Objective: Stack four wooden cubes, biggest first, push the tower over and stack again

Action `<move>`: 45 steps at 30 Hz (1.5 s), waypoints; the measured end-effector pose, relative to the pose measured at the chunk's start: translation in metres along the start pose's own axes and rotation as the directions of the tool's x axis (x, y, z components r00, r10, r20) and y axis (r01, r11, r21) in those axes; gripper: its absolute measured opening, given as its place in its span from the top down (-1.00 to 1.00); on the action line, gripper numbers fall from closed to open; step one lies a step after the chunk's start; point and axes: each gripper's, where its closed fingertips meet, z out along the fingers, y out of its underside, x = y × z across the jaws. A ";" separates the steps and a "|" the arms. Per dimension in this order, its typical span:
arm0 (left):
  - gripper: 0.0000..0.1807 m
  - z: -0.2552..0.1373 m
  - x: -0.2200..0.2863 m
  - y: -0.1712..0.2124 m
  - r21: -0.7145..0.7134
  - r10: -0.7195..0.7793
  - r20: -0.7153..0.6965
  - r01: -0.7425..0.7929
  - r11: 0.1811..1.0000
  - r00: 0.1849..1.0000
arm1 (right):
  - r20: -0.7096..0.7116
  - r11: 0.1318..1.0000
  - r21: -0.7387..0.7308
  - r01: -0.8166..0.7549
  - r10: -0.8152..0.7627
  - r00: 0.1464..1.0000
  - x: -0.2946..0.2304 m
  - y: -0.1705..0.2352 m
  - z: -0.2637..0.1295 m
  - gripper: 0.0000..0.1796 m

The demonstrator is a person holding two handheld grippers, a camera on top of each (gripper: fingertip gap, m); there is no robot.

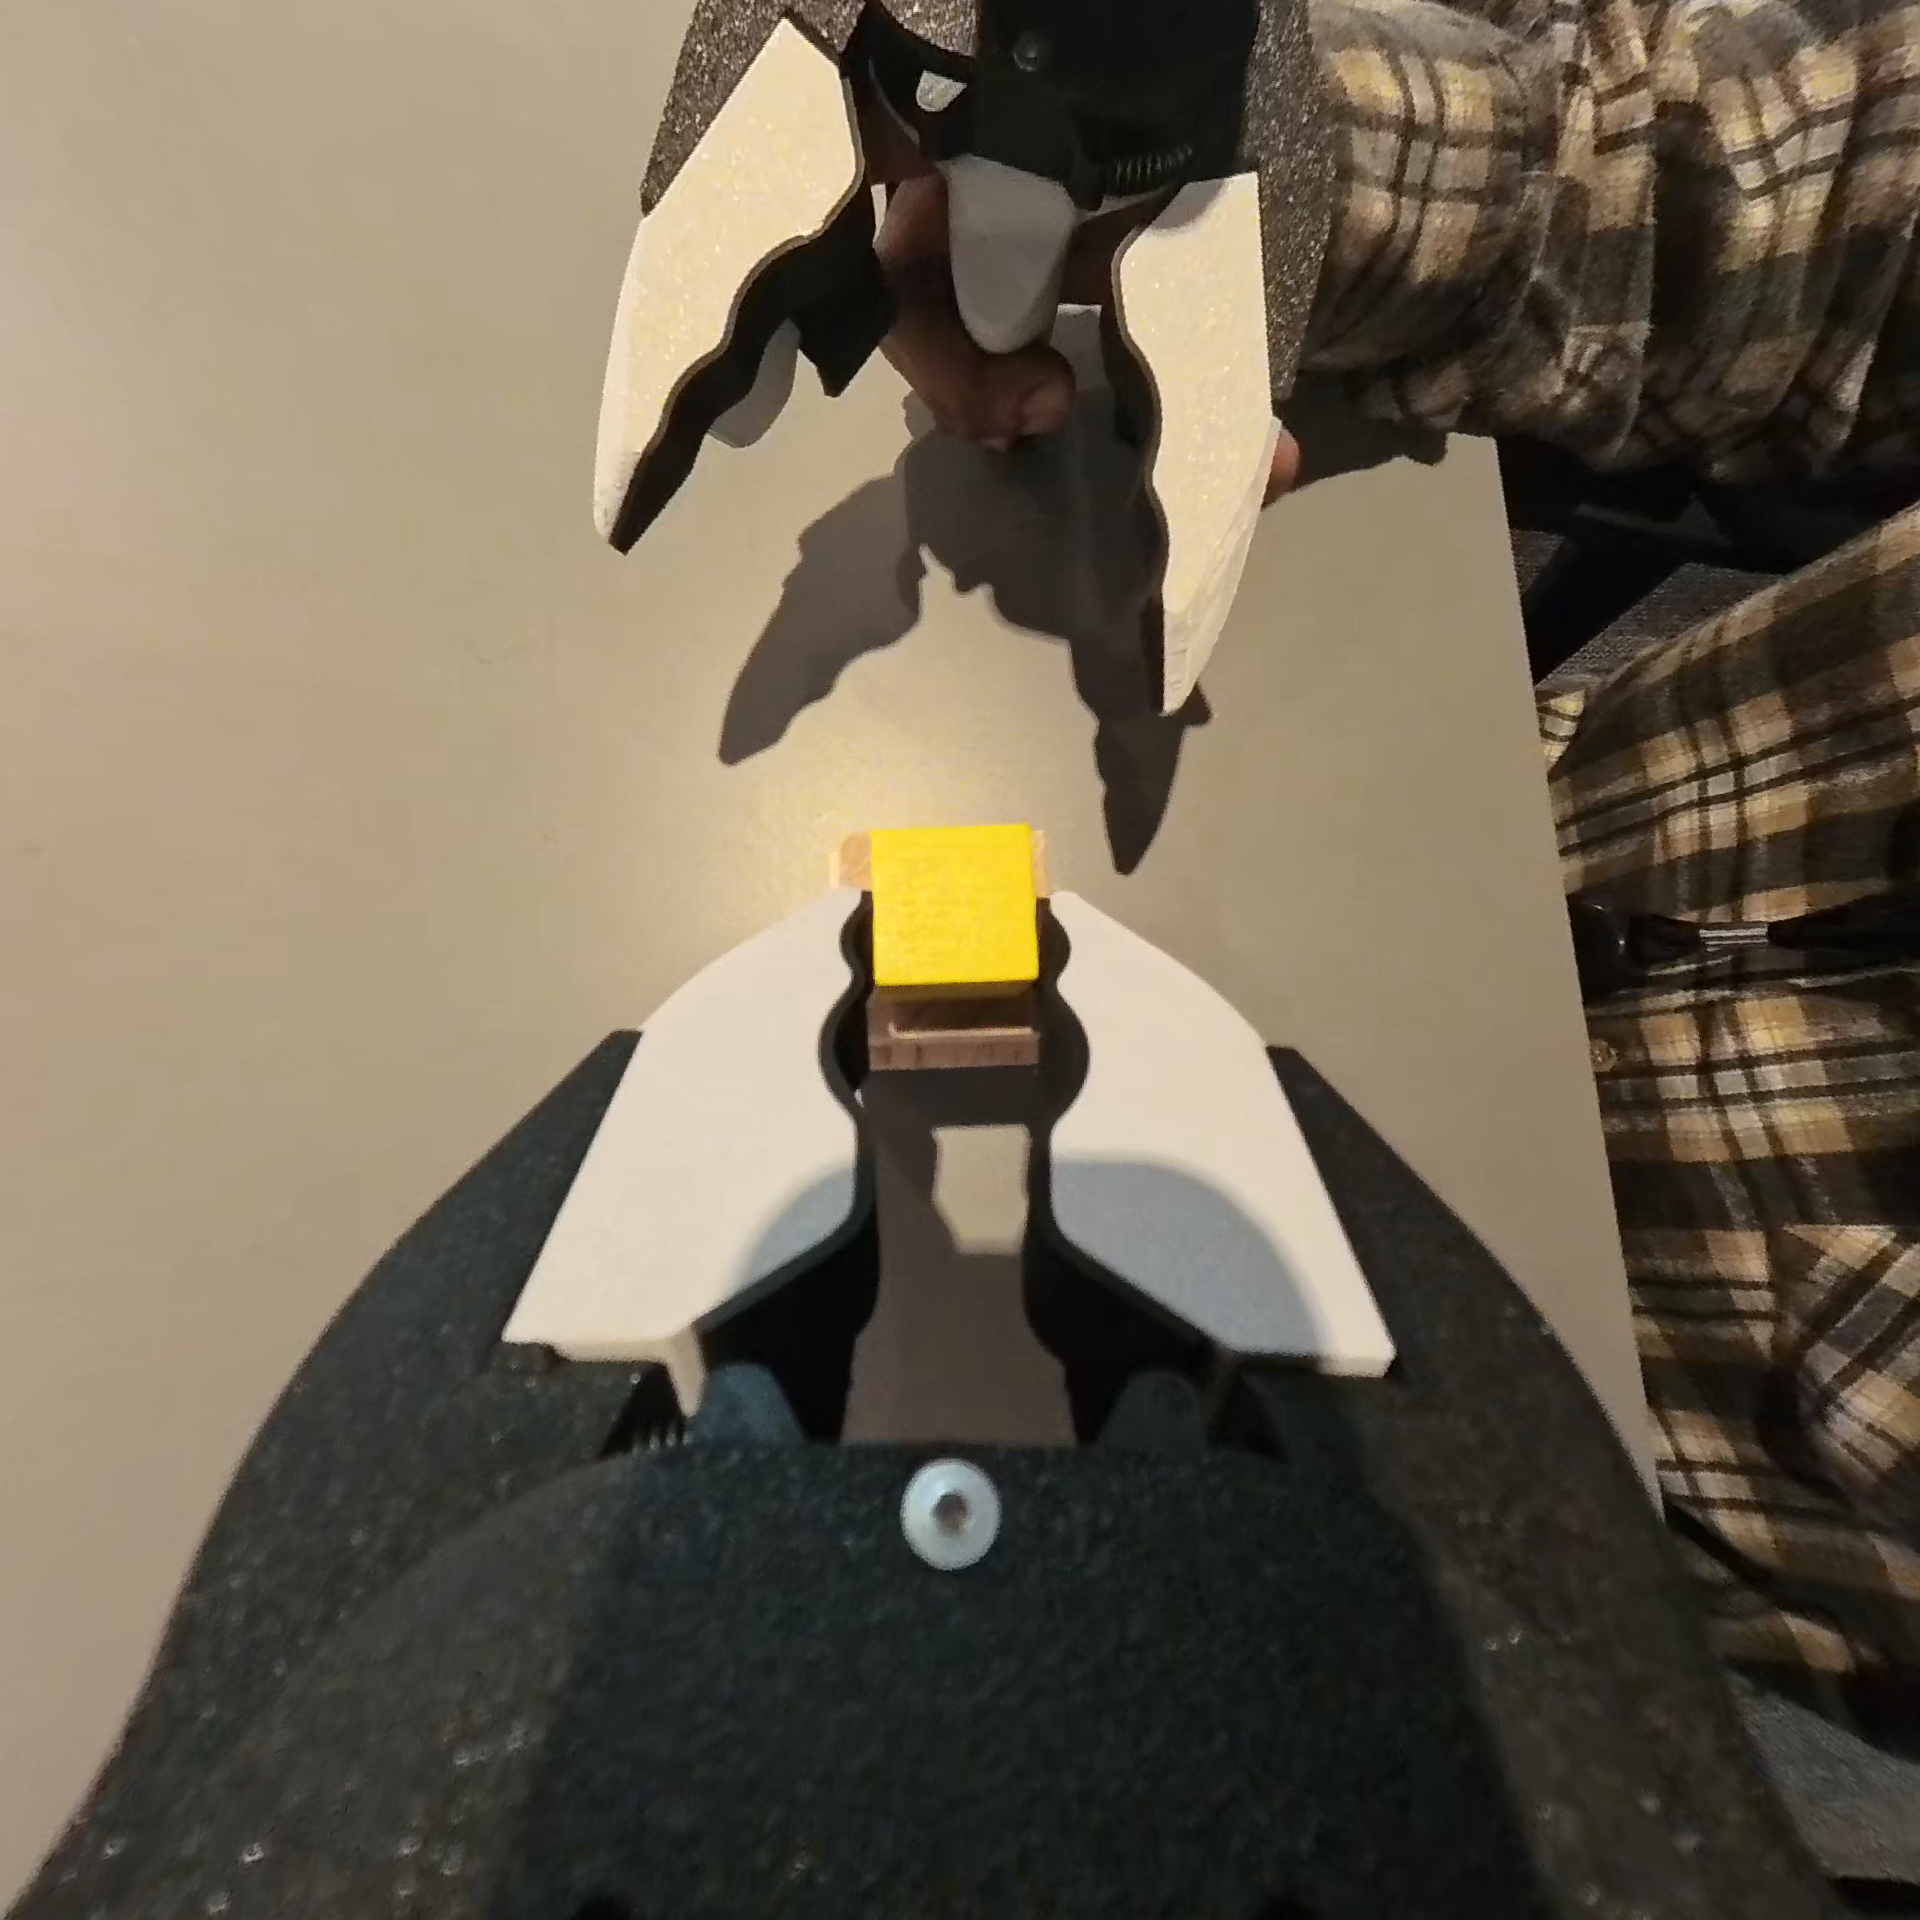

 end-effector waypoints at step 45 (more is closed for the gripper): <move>0.51 -0.052 0.010 0.174 -0.053 -0.105 0.158 0.114 0.992 0.982 | 0.010 1.000 -0.011 0.017 -0.017 1.000 -0.004 0.002 0.002 -0.28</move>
